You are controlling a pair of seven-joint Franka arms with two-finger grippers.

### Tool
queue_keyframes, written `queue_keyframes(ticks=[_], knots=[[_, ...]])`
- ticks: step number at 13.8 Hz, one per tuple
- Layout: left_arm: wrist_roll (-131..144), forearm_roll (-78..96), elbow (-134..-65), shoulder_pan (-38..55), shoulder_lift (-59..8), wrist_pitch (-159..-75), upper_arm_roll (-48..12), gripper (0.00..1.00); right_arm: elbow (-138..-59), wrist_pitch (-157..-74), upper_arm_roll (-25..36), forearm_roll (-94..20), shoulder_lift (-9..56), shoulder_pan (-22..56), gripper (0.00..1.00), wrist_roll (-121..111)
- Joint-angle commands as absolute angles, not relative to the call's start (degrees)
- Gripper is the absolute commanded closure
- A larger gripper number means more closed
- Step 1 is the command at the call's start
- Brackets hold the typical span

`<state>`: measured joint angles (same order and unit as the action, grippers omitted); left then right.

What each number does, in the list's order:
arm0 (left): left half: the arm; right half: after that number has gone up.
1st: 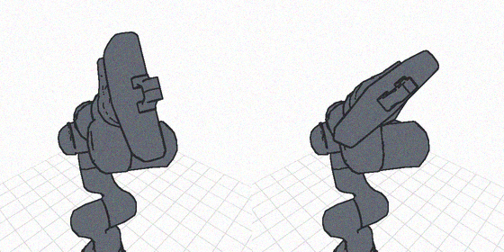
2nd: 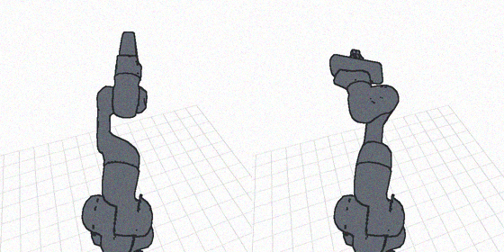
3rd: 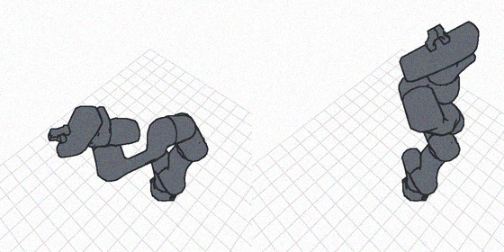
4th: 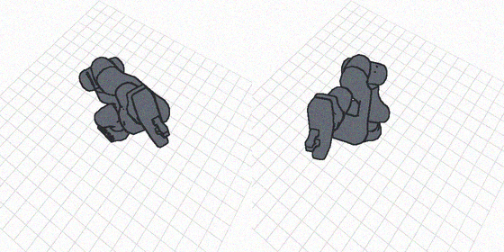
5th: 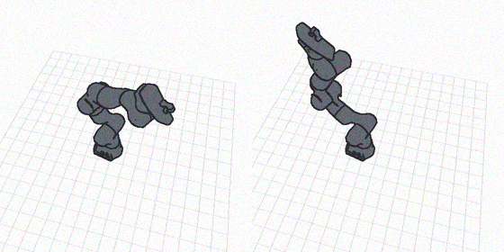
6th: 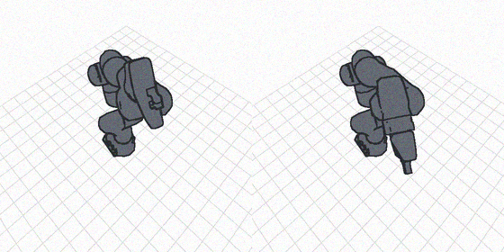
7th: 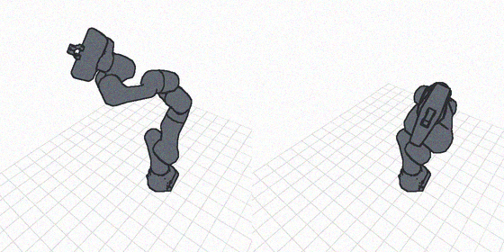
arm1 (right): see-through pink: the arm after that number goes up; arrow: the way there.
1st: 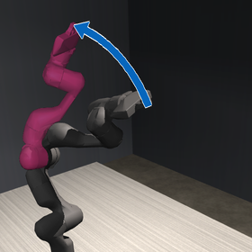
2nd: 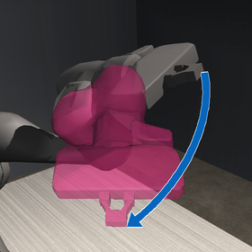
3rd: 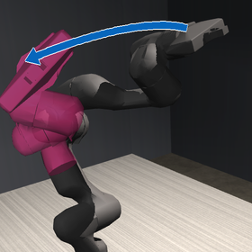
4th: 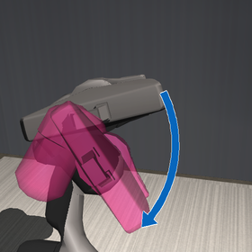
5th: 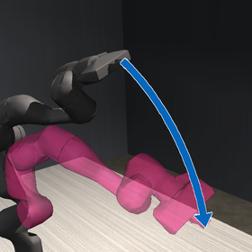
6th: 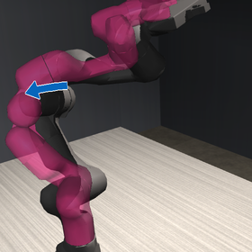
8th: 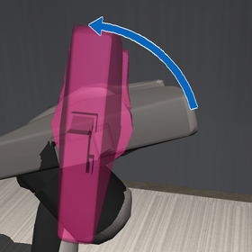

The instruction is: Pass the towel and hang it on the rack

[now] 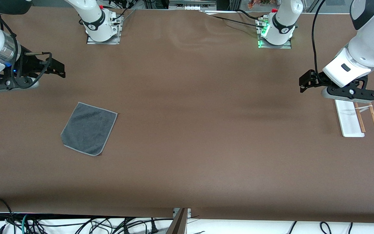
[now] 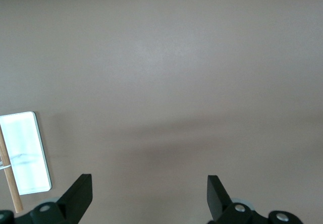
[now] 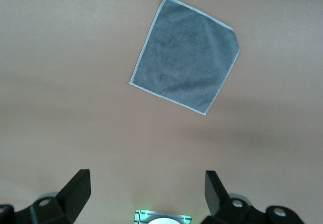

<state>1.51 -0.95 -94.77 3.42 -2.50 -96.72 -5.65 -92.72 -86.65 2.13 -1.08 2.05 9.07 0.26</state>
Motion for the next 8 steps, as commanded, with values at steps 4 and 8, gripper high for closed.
queue_keyframes(ticks=[4,8], knots=[[1.05,-2.11,-94.31,3.52,-2.02,-96.06,-5.80,0.00,-93.43,-86.92,0.70,-0.26,1.23,7.73,0.00,-0.70],[1.06,-2.11,-94.31,3.52,-2.02,-96.06,-5.80,0.00,-93.08,-87.36,0.70,-0.18,1.85,7.73,0.00,-1.05]])
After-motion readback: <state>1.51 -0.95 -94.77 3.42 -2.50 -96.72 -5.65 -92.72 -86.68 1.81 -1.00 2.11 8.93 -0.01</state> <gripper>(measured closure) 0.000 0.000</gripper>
